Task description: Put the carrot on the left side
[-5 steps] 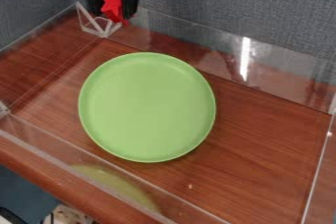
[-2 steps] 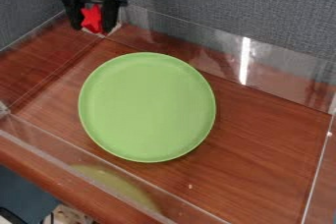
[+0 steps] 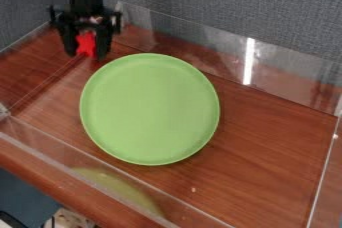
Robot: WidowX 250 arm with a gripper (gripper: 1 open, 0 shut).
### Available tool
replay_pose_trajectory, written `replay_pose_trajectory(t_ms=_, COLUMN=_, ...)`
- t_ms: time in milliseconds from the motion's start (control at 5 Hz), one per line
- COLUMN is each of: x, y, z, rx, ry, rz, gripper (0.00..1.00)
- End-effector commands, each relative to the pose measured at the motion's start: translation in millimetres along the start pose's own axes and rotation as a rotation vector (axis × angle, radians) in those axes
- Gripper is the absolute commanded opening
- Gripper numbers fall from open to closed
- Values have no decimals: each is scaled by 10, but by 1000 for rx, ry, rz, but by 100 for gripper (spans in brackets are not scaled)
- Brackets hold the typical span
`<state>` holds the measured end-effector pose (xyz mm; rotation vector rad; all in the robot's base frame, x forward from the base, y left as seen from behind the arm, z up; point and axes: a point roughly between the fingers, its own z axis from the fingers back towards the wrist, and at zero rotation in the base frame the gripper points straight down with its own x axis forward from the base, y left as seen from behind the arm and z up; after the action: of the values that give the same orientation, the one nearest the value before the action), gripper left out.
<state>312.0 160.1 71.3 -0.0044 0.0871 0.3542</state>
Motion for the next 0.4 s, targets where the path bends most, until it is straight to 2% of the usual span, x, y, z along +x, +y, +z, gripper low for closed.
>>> replay_pose_trajectory(t_ms=0, x=40, y=92, z=-18, rx=-15, ry=-45, rz=-4, gripper=0)
replay_pose_trajectory(t_ms=200, x=72, y=110, z=-121, rx=-35, ry=-38, rz=-22, gripper=100)
